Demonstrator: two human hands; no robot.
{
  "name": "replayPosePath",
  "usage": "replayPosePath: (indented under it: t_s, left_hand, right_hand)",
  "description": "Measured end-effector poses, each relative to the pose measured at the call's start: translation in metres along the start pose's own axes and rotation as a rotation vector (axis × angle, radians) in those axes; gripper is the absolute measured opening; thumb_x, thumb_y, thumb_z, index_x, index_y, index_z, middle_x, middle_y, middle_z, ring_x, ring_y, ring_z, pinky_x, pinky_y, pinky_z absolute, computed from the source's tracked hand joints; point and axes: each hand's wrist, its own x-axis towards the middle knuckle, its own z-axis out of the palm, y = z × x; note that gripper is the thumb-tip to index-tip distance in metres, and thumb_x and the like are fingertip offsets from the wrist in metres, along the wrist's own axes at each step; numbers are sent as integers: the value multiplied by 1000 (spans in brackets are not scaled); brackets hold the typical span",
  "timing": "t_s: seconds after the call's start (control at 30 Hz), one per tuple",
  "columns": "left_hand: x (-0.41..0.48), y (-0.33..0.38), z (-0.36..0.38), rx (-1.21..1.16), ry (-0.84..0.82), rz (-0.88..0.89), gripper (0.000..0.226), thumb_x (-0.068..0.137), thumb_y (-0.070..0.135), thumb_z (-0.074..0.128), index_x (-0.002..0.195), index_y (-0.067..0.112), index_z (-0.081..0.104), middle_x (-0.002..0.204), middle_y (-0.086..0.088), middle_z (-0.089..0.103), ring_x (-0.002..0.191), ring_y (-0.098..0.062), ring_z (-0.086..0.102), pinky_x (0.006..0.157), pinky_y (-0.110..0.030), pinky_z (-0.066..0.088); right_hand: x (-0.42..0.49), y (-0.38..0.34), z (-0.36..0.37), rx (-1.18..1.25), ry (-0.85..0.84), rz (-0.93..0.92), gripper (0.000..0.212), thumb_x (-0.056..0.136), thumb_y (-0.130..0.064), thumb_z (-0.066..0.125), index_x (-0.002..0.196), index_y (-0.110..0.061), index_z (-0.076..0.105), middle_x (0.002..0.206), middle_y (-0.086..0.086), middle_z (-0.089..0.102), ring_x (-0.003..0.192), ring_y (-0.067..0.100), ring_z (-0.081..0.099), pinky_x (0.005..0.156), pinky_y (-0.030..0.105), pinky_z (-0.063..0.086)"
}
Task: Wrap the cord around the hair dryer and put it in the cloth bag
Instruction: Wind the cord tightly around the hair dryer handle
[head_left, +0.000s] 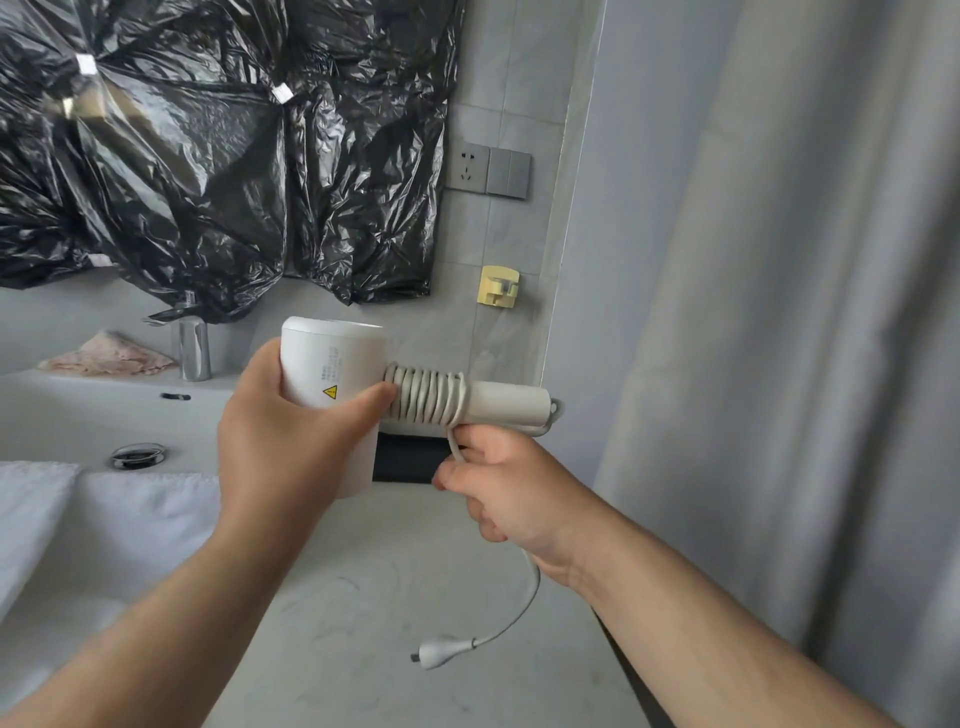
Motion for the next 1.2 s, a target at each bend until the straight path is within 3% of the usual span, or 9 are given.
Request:
replayPosePath:
  t_s: [0.1,0.17,0.2,0.23,0.27,0.3,0.67,1.03,1.2]
  left_hand:
    - [-2,0,0,92,-3,59,44,63,42,85,89,24,55,78,7,64,75,-16,61,63,-38,50]
    - [-4,-1,-1,132,-13,84,46,62,42,85,90,26,54,79,9,63,76,-12,60,62,-36,47]
    - [-5,-2,-1,152,-21,99,47,62,42,86,91,27,53,79,10,62,76,-11,59,62,-36,46]
    - [-6,-2,-1,174,-30,119,47,62,42,86,93,27,52,79,11,62,76,-10,58,61,-35,45]
    - [-6,-2,-2,196,-39,141,48,62,41,86,94,28,52,80,11,61,75,-12,58,59,-33,43]
    - [-7,-1,-2,215,-49,163,50,63,41,86,96,29,52,81,12,61,76,-15,57,59,-33,42]
    - [-3,-2,-7,322,-198,217,59,55,45,86,106,37,56,87,13,65,84,-20,60,68,-37,49]
    - [10,-8,-13,89,-413,167,58,45,51,79,100,36,67,85,14,70,76,-5,65,63,-28,52]
    - [13,-5,-14,57,-489,177,57,46,43,84,100,32,69,85,15,71,72,-2,66,57,-14,49]
  right_hand:
    - [1,4,-4,-222,57,0,27,89,-10,58,111,5,62,81,8,69,58,13,64,57,32,50]
    - [3,7,-5,-343,116,-1,41,82,-18,61,115,6,56,103,11,73,113,41,51,79,46,56]
    - [4,9,-5,-384,135,-6,41,80,-21,60,113,2,58,99,4,73,107,20,28,75,42,54]
    - [4,9,-5,-423,142,-5,37,79,-23,59,110,-3,63,90,-1,73,103,36,66,70,37,53]
    - [4,9,-6,-460,154,-7,33,80,-24,59,108,-10,68,82,-6,70,66,18,62,64,31,51]
    - [3,9,-7,-496,173,-13,30,81,-24,59,107,-16,71,79,-11,68,62,15,58,62,28,49]
    - [-5,-3,-25,-805,259,-146,10,84,-32,70,88,-27,77,73,-12,66,51,4,50,53,21,42]
    - [-3,-9,-53,-538,104,-125,17,70,-30,87,72,-24,71,78,-9,69,75,1,62,70,18,49]
    - [-4,-13,-60,-422,-34,-66,22,66,-28,89,70,-20,69,61,-15,62,56,-4,54,56,13,44]
